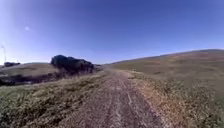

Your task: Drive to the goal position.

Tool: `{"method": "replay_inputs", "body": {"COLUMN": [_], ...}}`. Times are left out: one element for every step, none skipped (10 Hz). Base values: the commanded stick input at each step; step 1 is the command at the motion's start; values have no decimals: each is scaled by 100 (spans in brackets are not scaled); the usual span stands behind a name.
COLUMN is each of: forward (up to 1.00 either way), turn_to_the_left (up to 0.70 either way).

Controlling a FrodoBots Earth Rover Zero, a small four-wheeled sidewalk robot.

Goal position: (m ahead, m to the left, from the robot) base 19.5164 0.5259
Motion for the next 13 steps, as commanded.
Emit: {"method": "replay_inputs", "body": {"forward": [70, 70, 70, 70, 70, 70, 70, 70, 70, 70, 70, 70, 70], "turn_to_the_left": [0, 0, 0, 0, 0, 0, 0, 0, 0, 0, 0, 0, 0]}}
